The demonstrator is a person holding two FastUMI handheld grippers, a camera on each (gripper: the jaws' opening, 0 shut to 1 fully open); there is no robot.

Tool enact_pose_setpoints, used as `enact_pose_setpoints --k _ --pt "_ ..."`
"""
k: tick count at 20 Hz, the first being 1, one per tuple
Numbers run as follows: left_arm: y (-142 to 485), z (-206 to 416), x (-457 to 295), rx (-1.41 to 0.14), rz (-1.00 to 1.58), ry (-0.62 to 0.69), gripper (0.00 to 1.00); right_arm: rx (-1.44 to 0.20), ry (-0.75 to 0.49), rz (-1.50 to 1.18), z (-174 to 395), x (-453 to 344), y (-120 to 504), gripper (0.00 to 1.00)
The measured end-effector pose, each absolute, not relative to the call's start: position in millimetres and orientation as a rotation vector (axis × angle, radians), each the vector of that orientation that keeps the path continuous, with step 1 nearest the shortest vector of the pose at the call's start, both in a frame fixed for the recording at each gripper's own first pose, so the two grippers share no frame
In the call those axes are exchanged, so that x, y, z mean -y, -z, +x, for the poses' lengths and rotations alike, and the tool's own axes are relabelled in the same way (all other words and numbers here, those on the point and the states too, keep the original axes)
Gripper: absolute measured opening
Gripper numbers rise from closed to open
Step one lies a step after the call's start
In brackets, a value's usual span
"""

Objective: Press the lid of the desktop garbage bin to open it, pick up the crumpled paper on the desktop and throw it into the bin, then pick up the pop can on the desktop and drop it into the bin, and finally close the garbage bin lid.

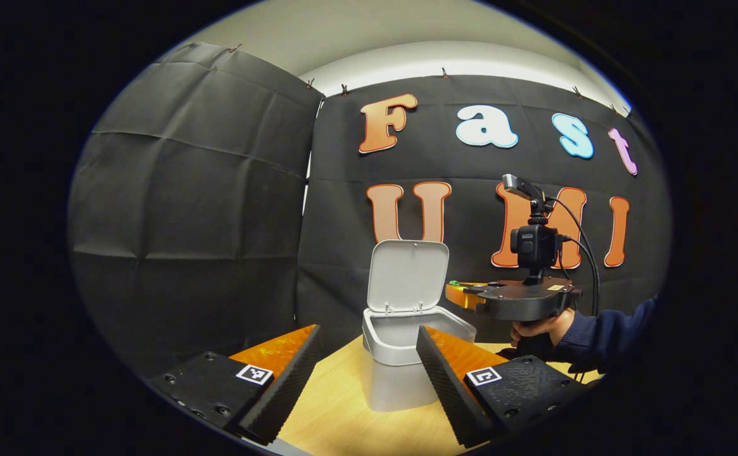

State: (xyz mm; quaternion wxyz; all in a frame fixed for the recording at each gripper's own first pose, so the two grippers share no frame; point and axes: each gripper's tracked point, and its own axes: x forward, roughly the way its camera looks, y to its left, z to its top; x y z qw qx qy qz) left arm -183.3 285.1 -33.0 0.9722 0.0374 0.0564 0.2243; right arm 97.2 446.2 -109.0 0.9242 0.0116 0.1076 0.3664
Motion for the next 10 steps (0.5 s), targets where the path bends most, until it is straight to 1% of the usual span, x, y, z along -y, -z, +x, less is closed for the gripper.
enact_pose_setpoints --k 6,10 --pt "29 -186 -280 -0.122 0.071 -0.465 0.95 -0.234 -0.743 -0.002 103 -454 122 0.17" --pt "33 -186 -279 -0.131 0.066 -0.465 0.95 -0.249 -0.735 0.007 106 -453 129 0.26"
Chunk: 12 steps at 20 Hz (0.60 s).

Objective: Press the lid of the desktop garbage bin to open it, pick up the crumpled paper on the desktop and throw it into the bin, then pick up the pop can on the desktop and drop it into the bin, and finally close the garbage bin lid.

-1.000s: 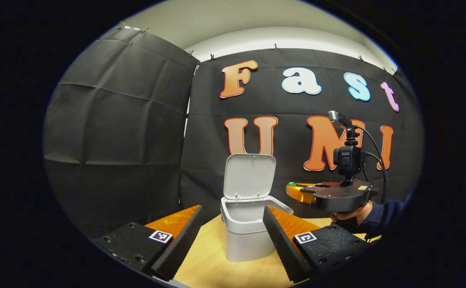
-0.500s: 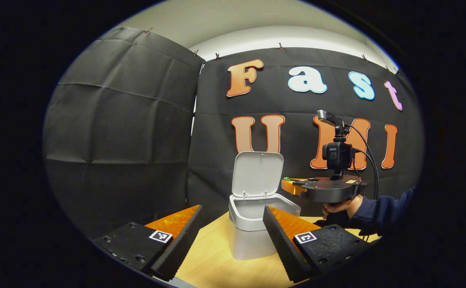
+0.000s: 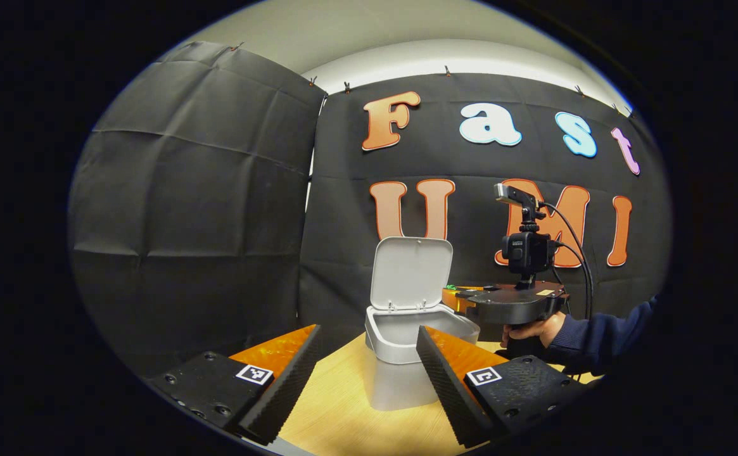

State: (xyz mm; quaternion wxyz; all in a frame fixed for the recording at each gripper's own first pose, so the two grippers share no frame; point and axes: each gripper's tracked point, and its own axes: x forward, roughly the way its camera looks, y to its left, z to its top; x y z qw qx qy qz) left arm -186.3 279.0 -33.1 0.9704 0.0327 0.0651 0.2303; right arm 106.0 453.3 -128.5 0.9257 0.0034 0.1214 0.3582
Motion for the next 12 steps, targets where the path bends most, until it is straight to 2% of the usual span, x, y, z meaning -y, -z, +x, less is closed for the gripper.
enact_pose_setpoints --k 5,7,8,9,10,12 --pt "35 -184 -279 -0.137 0.065 -0.466 0.95 -0.243 -0.735 0.004 107 -453 129 0.32" --pt "28 -191 -276 -0.140 0.068 -0.468 0.95 -0.243 -0.738 0.004 107 -454 129 0.43" --pt "27 -192 -277 -0.140 0.069 -0.469 0.95 -0.238 -0.741 0.003 107 -454 127 0.51" --pt "27 -191 -277 -0.141 0.068 -0.468 0.95 -0.230 -0.743 0.002 105 -454 126 0.67" --pt "28 -189 -279 -0.142 0.067 -0.467 0.95 -0.218 -0.744 -0.002 105 -452 123 0.69" --pt "30 -183 -280 -0.144 0.065 -0.457 0.95 -0.199 -0.745 -0.009 104 -447 119 0.81"
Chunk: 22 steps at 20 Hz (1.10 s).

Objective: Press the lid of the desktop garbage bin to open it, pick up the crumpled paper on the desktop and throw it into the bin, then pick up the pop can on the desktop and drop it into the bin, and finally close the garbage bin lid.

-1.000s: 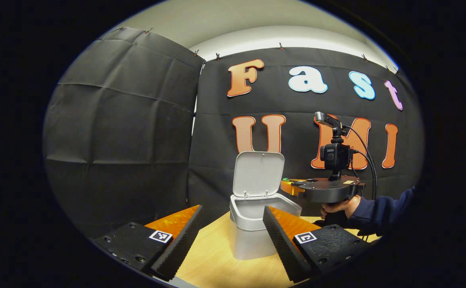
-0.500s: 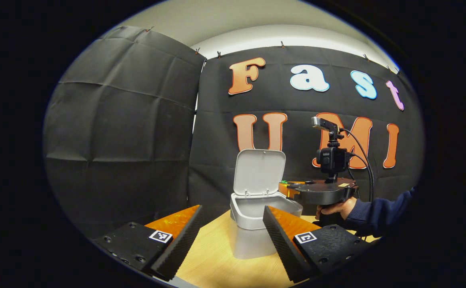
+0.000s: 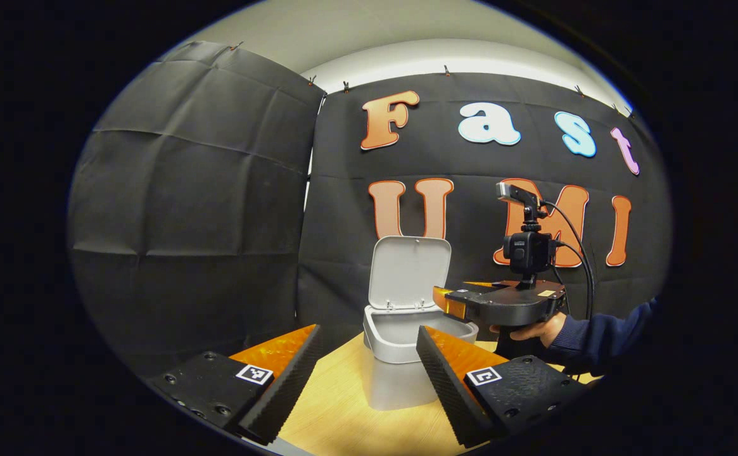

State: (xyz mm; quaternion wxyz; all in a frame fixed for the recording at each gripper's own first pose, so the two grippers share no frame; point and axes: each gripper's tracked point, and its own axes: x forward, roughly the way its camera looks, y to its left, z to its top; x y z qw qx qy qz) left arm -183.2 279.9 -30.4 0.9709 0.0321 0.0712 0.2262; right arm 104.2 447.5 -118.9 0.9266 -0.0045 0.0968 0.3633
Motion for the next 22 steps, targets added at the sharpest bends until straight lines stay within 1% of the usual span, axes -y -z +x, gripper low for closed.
enact_pose_setpoints --k 2,5,13,18,22 --pt "32 -175 -280 -0.146 0.064 -0.442 0.95 -0.189 -0.741 -0.016 103 -441 117 0.89" --pt "33 -166 -267 -0.147 0.063 -0.413 0.95 -0.181 -0.719 -0.019 102 -424 115 0.94" --pt "45 -144 -229 -0.164 0.063 -0.330 0.94 -0.164 -0.647 -0.018 104 -363 111 0.94" --pt "55 -122 -203 -0.179 0.064 -0.263 0.94 -0.142 -0.568 -0.004 109 -308 102 0.94" --pt "58 -101 -171 -0.169 0.069 -0.186 0.95 -0.151 -0.490 -0.019 109 -259 109 0.94"
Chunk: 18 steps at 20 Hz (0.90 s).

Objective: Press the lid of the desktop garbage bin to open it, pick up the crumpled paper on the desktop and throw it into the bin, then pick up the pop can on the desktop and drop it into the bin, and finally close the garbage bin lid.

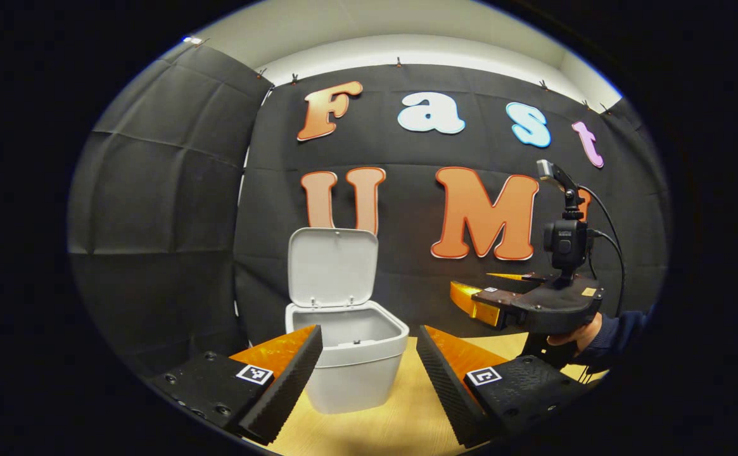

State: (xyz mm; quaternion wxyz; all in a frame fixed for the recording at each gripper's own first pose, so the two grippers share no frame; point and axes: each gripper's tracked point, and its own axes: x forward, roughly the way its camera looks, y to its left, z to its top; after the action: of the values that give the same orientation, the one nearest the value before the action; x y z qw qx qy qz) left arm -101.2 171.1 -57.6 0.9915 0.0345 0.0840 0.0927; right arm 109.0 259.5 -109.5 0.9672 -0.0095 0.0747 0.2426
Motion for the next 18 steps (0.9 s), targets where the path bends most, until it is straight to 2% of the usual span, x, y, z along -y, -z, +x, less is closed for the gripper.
enact_pose_setpoints --k 10,18 --pt "74 -55 -92 -0.154 0.054 -0.004 0.94 -0.171 -0.278 -0.039 92 -135 115 0.94" --pt "95 -30 -39 -0.177 0.035 0.109 0.95 -0.198 -0.138 -0.039 69 -67 125 0.94"
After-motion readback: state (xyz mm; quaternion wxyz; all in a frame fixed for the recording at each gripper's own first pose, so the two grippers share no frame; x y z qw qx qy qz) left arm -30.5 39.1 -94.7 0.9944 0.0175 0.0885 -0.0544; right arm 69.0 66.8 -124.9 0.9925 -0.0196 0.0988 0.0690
